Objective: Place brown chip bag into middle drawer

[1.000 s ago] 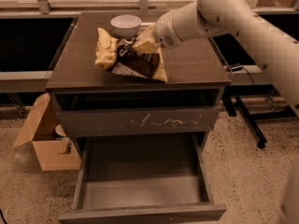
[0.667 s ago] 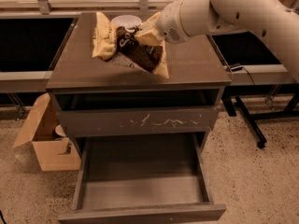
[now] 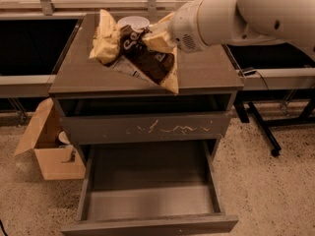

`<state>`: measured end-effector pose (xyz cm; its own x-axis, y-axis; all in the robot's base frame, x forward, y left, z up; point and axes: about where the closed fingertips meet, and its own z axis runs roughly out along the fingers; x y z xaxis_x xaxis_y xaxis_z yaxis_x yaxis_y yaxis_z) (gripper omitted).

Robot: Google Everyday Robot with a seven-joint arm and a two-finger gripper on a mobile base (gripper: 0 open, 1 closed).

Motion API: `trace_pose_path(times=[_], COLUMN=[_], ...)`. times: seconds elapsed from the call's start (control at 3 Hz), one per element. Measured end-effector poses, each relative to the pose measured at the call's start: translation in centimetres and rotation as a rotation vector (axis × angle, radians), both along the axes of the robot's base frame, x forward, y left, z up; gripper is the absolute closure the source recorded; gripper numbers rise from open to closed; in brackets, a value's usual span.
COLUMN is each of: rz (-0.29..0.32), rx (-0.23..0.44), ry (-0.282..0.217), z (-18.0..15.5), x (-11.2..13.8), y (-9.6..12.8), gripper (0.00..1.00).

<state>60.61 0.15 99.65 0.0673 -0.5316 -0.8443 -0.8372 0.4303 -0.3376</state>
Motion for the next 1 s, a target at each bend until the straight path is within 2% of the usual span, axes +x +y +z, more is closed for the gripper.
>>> trace_pose_path(times=[0.33,0.67,1.0], rz=[0.031,0.042,-0.007], rx=[-0.044,-0.064,-0.015], ry=[0.042,0.121,0.208], z=[-2.7,-8.3,-15.1], x=[-2.3,-7.0,-9.8], y=[0.1,-0.5,-1.8], gripper=[1.00,1.00,1.00])
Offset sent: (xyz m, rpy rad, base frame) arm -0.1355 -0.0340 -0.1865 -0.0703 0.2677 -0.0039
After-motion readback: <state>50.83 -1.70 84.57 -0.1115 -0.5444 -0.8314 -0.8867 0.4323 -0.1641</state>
